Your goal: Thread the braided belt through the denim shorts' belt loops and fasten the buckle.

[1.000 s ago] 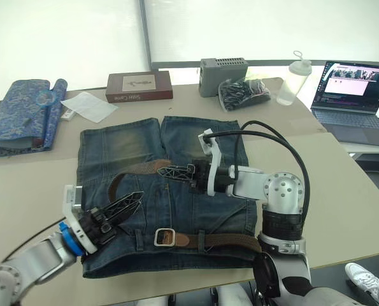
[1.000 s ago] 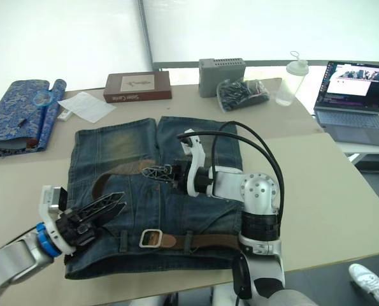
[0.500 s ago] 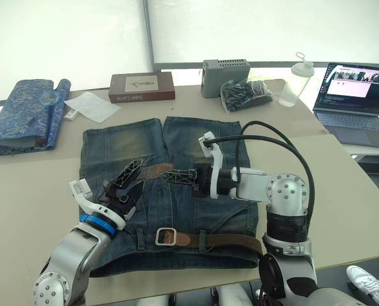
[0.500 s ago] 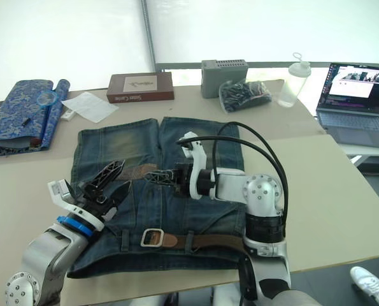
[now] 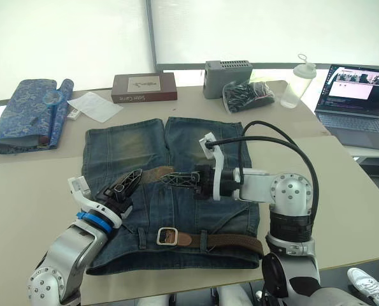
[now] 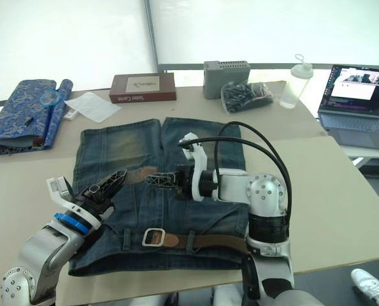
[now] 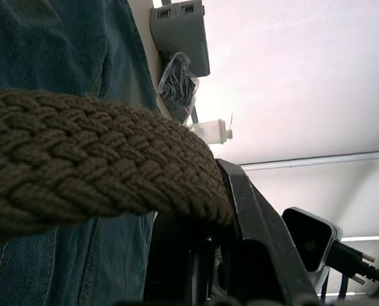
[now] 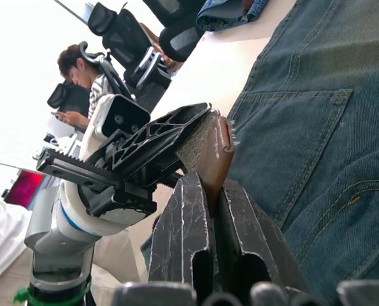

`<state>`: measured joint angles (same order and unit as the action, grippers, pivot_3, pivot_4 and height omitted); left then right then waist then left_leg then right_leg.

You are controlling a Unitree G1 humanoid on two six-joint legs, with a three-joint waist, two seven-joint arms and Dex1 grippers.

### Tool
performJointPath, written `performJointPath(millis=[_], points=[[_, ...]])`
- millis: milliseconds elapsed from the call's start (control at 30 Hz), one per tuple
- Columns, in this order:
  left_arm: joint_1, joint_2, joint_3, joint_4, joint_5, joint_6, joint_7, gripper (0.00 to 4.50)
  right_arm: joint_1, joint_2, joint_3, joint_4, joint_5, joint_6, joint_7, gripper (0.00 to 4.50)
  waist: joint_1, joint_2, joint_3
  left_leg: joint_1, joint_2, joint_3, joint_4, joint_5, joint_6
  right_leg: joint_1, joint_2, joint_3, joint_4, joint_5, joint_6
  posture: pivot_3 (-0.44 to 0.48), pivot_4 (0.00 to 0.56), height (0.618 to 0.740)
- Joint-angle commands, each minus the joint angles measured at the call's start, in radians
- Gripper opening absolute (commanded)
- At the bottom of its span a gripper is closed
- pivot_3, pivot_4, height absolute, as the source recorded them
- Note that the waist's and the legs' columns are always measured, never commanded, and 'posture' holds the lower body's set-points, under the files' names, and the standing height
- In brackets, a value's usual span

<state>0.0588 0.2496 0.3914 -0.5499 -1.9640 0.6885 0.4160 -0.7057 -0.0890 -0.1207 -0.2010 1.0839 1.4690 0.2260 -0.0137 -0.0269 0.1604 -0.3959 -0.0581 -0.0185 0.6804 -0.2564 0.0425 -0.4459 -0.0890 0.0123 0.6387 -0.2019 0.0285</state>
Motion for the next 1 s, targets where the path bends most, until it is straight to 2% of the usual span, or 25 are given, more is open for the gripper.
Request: performJointPath(millis=[33, 67, 133, 233, 367, 400, 433, 467, 567, 600, 700, 767, 1000], points=[[0.065, 0.046, 0.108, -0.002, -0.008, 0.058, -0.121, 0.00, 0.035, -0.102, 0.109, -0.151, -0.056, -0.112, 0.127, 0.85, 0.000, 0.000, 0.000, 0.000, 0.000, 0.000, 0.000, 0.000, 0.000, 0.000, 0.000, 0.000, 0.000, 0.000, 0.000, 0.000, 0.150, 0.740], [0.098, 0.078, 0.128, 0.004, -0.008, 0.092, -0.177, 0.00, 0.053, -0.143, 0.157, -0.186, -0.103, -0.167, 0.161, 1.09, -0.001, 0.000, 0.000, 0.000, 0.000, 0.000, 0.000, 0.000, 0.001, 0.001, 0.000, 0.000, -0.002, 0.000, 0.000, 0.000, 0.150, 0.740], [0.229, 0.191, 0.190, 0.051, -0.008, 0.209, -0.356, 0.00, 0.119, -0.276, 0.321, -0.272, -0.263, -0.371, 0.317, 1.73, -0.005, 0.001, 0.000, 0.004, 0.001, 0.000, -0.003, -0.001, 0.001, 0.005, 0.001, -0.001, -0.007, -0.001, 0.001, 0.000, 0.150, 0.740], [0.389, 0.333, 0.272, 0.133, -0.008, 0.329, -0.542, 0.00, 0.167, -0.359, 0.459, -0.265, -0.405, -0.565, 0.445, 1.73, -0.015, 0.001, 0.001, 0.009, 0.002, 0.001, -0.004, -0.002, 0.002, 0.010, 0.002, -0.001, -0.009, -0.004, 0.002, 0.000, 0.150, 0.740], [0.558, 0.432, 0.330, 0.185, -0.008, 0.395, -0.633, 0.00, 0.151, -0.350, 0.614, -0.103, -0.680, -0.813, 0.445, 1.73, -0.019, 0.002, 0.001, 0.012, 0.004, 0.001, -0.004, -0.002, 0.001, 0.012, 0.003, -0.001, -0.009, -0.006, 0.001, 0.000, 0.150, 0.740], [0.588, 0.431, 0.339, 0.179, -0.008, 0.387, -0.629, 0.00, 0.141, -0.346, 0.653, -0.059, -0.749, -0.886, 0.450, 1.73, -0.019, 0.001, 0.001, 0.013, 0.004, 0.001, -0.004, -0.002, 0.001, 0.013, 0.003, -0.001, -0.009, -0.006, 0.000, 0.000, 0.150, 0.740], [0.611, 0.425, 0.346, 0.171, -0.008, 0.376, -0.627, 0.00, 0.134, -0.335, 0.673, -0.024, -0.788, -0.932, 0.457, 1.35, -0.016, 0.001, 0.001, 0.013, 0.004, 0.001, -0.004, -0.002, 0.000, 0.012, 0.002, -0.002, -0.009, -0.006, 0.001, 0.000, 0.150, 0.740], [0.629, 0.416, 0.351, 0.157, -0.008, 0.357, -0.610, 0.00, 0.134, -0.317, 0.667, -0.006, -0.788, -0.938, 0.464, 1.20, -0.011, 0.001, 0.001, 0.014, 0.004, 0.001, -0.004, -0.003, 0.000, 0.012, 0.002, -0.002, -0.011, -0.006, 0.001, 0.000, 0.150, 0.740], [0.640, 0.345, 0.356, 0.101, -0.008, 0.265, -0.517, 0.00, 0.169, -0.265, 0.578, -0.053, -0.637, -0.900, 0.560, 0.21, 0.002, 0.001, 0.002, 0.011, 0.003, 0.001, -0.004, -0.004, 0.002, 0.010, -0.003, -0.001, -0.011, -0.005, 0.002, 0.000, 0.150, 0.740], [0.638, 0.327, 0.350, 0.067, -0.008, 0.223, -0.459, 0.00, 0.186, -0.285, 0.572, -0.083, -0.613, -0.923, 0.627, 0.05, 0.004, 0.001, 0.002, 0.010, 0.003, 0.000, -0.004, -0.005, 0.003, 0.010, -0.005, -0.001, -0.011, -0.005, 0.002, 0.000, 0.150, 0.740], [0.610, 0.259, 0.305, -0.037, -0.008, 0.090, -0.305, 0.00, 0.220, -0.371, 0.589, -0.127, -0.638, -1.034, 0.786, 0.05, 0.017, 0.001, 0.002, 0.009, 0.004, -0.003, -0.003, -0.006, 0.001, 0.010, -0.010, 0.000, -0.016, -0.004, 0.001, 0.000, 0.150, 0.740], [0.590, 0.238, 0.268, -0.090, -0.008, 0.021, -0.214, 0.00, 0.220, -0.393, 0.595, -0.126, -0.653, -1.057, 0.824, 0.05, 0.021, 0.000, 0.002, 0.011, 0.004, -0.003, -0.003, -0.007, 0.000, 0.012, -0.011, 0.000, -0.017, -0.003, 0.002, 0.000, 0.150, 0.740], [0.605, 0.290, 0.140, -0.225, -0.008, -0.132, -0.054, 0.00, 0.222, -0.392, 0.602, -0.109, -0.719, -1.105, 0.840, 0.05, 0.021, 0.000, 0.002, 0.015, 0.006, -0.003, -0.004, -0.008, -0.003, 0.020, -0.007, 0.000, -0.018, -0.004, 0.000, 0.000, 0.150, 0.740]])
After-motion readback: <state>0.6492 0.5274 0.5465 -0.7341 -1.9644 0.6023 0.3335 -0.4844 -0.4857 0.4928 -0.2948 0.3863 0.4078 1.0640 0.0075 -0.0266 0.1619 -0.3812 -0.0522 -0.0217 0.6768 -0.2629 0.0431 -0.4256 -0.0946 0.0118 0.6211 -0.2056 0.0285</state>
